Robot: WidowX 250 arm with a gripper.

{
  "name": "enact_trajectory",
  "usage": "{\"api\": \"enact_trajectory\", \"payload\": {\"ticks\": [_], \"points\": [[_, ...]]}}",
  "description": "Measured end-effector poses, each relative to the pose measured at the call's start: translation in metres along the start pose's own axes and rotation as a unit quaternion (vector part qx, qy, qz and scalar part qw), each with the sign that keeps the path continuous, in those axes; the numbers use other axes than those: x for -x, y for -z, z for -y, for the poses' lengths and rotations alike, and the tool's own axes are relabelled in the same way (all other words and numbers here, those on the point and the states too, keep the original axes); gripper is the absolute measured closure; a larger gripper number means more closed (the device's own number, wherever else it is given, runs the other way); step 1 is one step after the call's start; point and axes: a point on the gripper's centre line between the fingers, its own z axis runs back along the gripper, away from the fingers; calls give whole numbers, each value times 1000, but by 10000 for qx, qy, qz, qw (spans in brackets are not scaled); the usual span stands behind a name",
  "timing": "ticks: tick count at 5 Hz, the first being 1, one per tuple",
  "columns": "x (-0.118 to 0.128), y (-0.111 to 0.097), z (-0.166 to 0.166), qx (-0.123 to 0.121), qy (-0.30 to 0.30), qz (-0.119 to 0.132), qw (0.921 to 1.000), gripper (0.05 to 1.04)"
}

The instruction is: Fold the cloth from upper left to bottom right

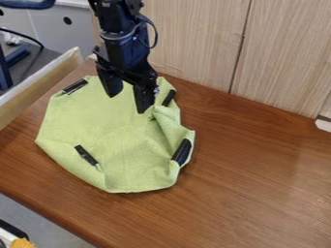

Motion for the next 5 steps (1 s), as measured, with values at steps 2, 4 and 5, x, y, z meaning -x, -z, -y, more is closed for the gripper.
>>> {"api": "enact_trajectory", "payload": {"ticks": [2, 4, 5], "points": [[7, 16, -22, -13, -247, -324, 9992, 84], [5, 30, -86, 106, -701, -502, 9962, 84], [9, 34, -120, 271, -623, -557, 9961, 84]]}}
